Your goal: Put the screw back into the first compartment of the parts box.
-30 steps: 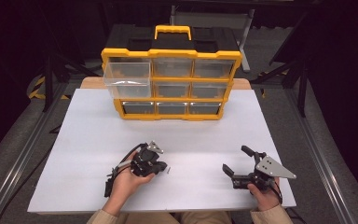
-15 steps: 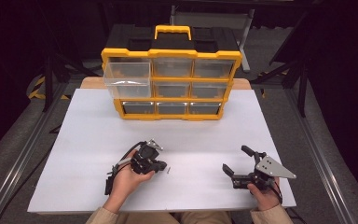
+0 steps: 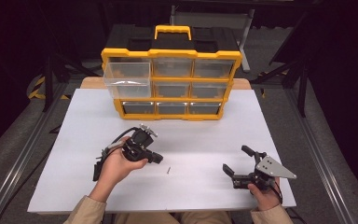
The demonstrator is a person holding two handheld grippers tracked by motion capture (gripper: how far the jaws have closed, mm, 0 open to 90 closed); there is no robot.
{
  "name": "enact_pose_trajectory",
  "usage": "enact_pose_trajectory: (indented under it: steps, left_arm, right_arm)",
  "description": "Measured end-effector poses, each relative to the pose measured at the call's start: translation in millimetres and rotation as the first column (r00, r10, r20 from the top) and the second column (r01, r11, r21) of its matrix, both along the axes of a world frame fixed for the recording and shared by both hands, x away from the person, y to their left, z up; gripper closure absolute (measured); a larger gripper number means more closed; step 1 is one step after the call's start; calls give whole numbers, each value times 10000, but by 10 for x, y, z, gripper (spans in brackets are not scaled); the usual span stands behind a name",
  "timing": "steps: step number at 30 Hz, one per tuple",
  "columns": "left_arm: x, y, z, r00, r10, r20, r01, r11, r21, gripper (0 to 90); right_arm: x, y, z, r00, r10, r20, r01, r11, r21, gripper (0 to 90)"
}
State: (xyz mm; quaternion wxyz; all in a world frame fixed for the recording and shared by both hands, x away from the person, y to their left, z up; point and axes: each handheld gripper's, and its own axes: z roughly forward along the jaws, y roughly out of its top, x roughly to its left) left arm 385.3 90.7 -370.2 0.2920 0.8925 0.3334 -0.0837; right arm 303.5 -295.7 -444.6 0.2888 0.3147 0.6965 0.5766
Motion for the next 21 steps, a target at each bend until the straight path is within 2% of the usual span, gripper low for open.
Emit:
enact_pose_trajectory:
  steps: [1,4,7,9,11,14,15,21]
  left_arm:
    - [0,0,0,10000,0,0,0,10000,0,879]
    - [25,32,170,9999,-152,-69,152,9999,-68,879]
    - [39,47,327,9998,-221,-33,221,9997,95,879]
    - [60,58,439,9995,-278,-163,279,9996,51,878]
    - [69,59,582,9994,-344,-75,346,9989,315,878]
    - [77,53,786,9994,-353,-24,353,9990,283,879]
    - [77,53,786,9994,-353,-24,353,9990,283,879]
    - [102,36,1113,9990,-444,-22,445,9978,485,878]
  right_arm:
    - [0,0,0,10000,0,0,0,10000,0,21]
    - [-1,-1,1,10000,0,6,0,10000,-9,21]
    - [0,1,1,10000,11,-3,-11,10000,2,21]
    - [0,1,0,10000,14,-5,-14,10000,4,21]
    - [0,4,-1,10000,17,-13,-17,10000,1,21]
    - [-1,2,1,10000,18,-5,-18,10000,-10,21]
    - [-1,2,1,10000,18,-5,-18,10000,-10,21]
    - [4,-2,-4,10000,16,-16,-16,10000,23,20]
